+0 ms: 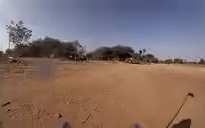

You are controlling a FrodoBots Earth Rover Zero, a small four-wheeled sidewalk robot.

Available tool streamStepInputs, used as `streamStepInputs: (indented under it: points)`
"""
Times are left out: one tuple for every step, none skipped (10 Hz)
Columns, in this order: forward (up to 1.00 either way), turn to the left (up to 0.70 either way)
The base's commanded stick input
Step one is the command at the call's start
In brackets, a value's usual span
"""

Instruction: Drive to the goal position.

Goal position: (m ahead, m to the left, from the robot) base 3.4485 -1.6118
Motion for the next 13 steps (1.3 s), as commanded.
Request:
streamStepInputs:
  points:
    - [0.70, 0.00]
    - [0.70, 0.00]
    - [0.70, 0.27]
    - [0.70, 0.27]
    - [0.70, 0.00]
    - [0.70, 0.00]
    - [0.70, 0.00]
    - [0.70, 0.00]
    - [0.70, 0.00]
    - [0.70, 0.00]
    - [0.70, 0.00]
    - [0.70, 0.00]
    - [0.70, 0.00]
